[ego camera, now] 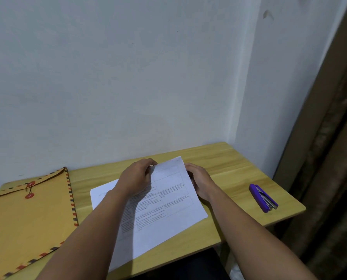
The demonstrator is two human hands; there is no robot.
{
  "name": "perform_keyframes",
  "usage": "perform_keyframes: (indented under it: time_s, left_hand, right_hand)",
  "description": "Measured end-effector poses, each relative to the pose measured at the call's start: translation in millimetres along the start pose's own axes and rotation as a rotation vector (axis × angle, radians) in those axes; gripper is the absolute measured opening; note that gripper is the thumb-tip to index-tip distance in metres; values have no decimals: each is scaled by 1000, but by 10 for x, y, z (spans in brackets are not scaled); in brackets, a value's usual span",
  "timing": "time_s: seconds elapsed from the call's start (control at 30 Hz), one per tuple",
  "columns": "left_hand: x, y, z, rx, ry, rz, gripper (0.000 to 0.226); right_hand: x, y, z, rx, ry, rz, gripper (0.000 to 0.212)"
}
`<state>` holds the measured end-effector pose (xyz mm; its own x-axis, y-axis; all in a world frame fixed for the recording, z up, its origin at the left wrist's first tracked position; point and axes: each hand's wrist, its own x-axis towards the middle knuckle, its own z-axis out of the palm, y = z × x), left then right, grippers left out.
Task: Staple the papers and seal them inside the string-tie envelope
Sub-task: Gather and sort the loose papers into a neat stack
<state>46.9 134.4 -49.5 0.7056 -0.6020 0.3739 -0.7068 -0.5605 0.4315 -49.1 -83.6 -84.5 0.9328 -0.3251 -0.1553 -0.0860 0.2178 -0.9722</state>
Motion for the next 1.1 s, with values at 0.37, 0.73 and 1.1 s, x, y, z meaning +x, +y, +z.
perform_keyframes:
  time_s: [0.37, 0.73, 1.1]
  left_hand:
    - [18, 1, 33, 55, -20, -62, 20]
    - [-18, -64, -49, 13, -88, -149, 21]
    - [24, -156, -114, 110, -78, -152, 17]
  right_hand:
    - [-49, 30, 13, 103, -81, -92, 27]
    - [-104, 6, 4, 107, -81, -98, 24]
    - [-46, 175, 200, -116, 57, -201, 48]
